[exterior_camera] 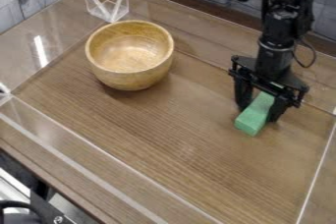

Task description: Put green object into wooden bowl

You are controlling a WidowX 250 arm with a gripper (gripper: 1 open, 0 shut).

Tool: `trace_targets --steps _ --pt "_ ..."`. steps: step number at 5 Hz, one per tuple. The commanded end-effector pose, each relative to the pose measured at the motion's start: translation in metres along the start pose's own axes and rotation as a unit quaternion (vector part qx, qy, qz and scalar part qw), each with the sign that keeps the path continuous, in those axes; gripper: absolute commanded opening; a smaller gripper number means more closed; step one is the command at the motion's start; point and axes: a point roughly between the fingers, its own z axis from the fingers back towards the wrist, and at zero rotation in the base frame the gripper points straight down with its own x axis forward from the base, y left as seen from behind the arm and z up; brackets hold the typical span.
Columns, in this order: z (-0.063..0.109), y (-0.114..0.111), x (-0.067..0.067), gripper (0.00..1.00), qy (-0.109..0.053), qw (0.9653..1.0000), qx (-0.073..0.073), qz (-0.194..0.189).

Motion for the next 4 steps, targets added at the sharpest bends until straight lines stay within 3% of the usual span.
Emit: trace_targets --steps 1,2,3,4 --pt "0.013 -0.001 0.015 0.00 -0.031 0.9994 0.001 -0.012" --pt "0.012 -0.007 0.016 1.00 -0.035 0.9991 -0.003 -0.023" --pt "0.014 -0.010 0.012 1.00 -0.039 0.9992 -0.005 -0.011" --pt "0.015 -0.014 0.008 0.00 -0.041 0.9992 -0.005 0.002"
